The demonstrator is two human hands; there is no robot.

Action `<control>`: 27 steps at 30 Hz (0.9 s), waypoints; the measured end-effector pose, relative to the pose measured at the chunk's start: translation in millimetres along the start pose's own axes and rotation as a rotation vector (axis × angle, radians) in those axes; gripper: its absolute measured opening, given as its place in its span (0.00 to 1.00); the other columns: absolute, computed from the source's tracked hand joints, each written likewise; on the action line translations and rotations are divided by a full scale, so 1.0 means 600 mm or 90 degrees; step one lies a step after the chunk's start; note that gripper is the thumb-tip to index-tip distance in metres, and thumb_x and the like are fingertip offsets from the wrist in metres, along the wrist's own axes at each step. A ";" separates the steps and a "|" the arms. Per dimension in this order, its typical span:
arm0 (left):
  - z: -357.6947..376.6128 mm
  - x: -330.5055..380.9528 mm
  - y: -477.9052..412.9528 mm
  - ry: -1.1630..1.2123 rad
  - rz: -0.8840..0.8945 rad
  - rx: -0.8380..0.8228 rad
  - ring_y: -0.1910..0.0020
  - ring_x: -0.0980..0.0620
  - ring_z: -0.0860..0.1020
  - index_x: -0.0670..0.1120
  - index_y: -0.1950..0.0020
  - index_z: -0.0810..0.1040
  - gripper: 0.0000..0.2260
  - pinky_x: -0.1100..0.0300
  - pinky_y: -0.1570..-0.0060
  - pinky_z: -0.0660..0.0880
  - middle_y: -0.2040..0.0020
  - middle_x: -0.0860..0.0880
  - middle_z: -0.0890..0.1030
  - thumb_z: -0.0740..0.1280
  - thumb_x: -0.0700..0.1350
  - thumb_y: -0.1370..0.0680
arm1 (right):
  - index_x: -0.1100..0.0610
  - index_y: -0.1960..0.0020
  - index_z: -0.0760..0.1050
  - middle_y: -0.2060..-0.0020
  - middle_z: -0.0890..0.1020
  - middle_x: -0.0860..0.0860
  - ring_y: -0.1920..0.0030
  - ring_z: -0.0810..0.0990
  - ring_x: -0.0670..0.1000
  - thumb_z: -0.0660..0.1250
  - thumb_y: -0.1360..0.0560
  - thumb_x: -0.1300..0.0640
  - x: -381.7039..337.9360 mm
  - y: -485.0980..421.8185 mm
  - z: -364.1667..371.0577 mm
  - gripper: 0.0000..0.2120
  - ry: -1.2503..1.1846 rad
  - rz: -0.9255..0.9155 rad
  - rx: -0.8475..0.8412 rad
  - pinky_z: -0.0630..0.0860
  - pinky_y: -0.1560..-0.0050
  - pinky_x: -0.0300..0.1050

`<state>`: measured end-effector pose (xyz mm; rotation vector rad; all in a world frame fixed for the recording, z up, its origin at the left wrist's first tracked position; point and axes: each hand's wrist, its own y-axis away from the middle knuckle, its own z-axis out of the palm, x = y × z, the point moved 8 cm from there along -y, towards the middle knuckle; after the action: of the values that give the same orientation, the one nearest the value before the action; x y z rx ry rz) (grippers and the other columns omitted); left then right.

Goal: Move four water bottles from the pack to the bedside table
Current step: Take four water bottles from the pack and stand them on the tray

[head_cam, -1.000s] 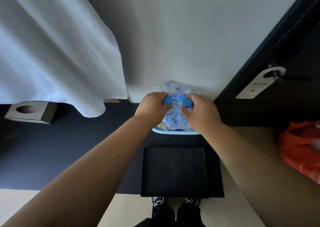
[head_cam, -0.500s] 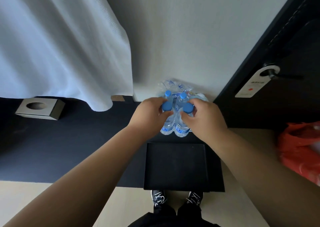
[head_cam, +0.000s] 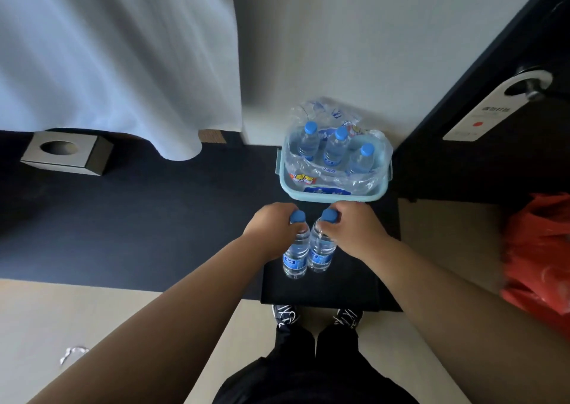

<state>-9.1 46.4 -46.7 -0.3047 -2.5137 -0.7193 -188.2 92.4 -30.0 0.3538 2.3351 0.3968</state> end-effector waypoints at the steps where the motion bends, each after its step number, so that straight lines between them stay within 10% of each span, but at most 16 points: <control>1: 0.012 -0.011 -0.004 -0.006 -0.005 -0.009 0.61 0.57 0.76 0.55 0.54 0.79 0.06 0.59 0.66 0.71 0.59 0.55 0.79 0.69 0.56 0.26 | 0.55 0.57 0.81 0.66 0.83 0.50 0.64 0.82 0.49 0.76 0.28 0.51 0.010 -0.006 0.016 0.09 -0.009 0.020 -0.023 0.80 0.64 0.49; 20: 0.142 -0.164 -0.136 -0.039 -0.174 -0.018 0.63 0.51 0.79 0.50 0.54 0.78 0.16 0.57 0.67 0.75 0.61 0.52 0.80 0.67 0.63 0.24 | 0.58 0.58 0.85 0.66 0.85 0.55 0.62 0.85 0.56 0.73 0.26 0.45 0.131 -0.169 0.208 0.15 0.022 0.204 -0.167 0.80 0.60 0.49; 27: 0.176 -0.190 -0.174 -0.067 -0.229 -0.036 0.64 0.51 0.79 0.49 0.53 0.78 0.18 0.57 0.68 0.72 0.61 0.51 0.81 0.65 0.64 0.24 | 0.59 0.61 0.79 0.69 0.80 0.52 0.69 0.78 0.52 0.69 0.22 0.44 0.164 -0.197 0.244 0.19 0.052 0.233 -0.158 0.66 0.71 0.43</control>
<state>8.8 8.5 -229.2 0.0996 -2.6830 -0.9338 -169.7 46.0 -236.3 0.6552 2.2631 0.8838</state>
